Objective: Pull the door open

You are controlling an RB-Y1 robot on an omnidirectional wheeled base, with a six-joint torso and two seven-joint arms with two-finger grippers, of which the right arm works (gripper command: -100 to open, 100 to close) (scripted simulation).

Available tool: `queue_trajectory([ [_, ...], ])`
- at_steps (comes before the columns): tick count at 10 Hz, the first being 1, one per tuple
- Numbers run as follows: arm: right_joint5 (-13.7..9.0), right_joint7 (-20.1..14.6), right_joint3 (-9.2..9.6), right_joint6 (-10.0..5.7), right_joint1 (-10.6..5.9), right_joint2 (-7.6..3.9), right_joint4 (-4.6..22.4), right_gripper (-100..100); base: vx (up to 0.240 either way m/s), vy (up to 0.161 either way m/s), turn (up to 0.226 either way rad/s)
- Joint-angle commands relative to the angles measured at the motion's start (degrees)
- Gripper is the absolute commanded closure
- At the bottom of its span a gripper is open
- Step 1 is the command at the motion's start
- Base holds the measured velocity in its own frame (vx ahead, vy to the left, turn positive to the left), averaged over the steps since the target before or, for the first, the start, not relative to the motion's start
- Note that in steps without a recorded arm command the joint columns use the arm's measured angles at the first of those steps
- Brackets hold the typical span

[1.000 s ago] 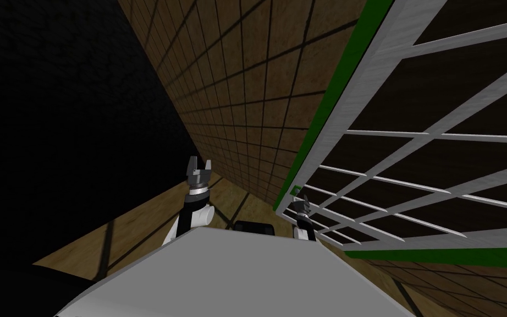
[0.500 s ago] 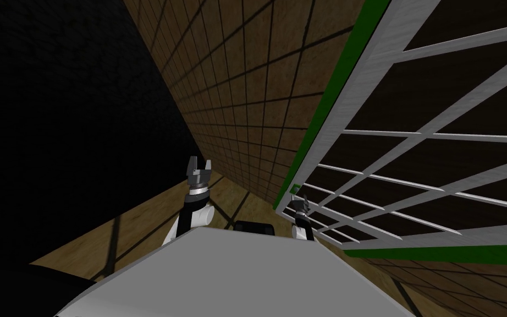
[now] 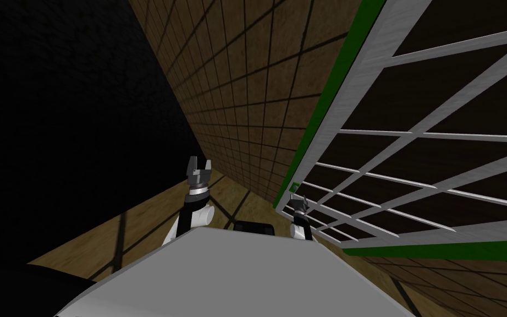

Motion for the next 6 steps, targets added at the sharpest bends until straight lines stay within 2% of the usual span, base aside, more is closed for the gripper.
queue_trajectory([
  [1,-0.57,-1.66,0.25,-0.01,-0.22,0.08,0.17,-100,-0.033,-0.006,0.015],
  [3,-2.73,-5.44,1.18,0.14,-0.76,0.37,0.33,-100,-0.057,-0.006,0.037],
  [4,-2.73,-6.34,1.18,0.14,-0.76,0.37,0.33,-100,-0.049,-0.009,0.012],
  [6,-4.77,-9.97,2.06,0.28,-1.27,0.64,0.48,-100,-0.049,-0.011,0.033],
])
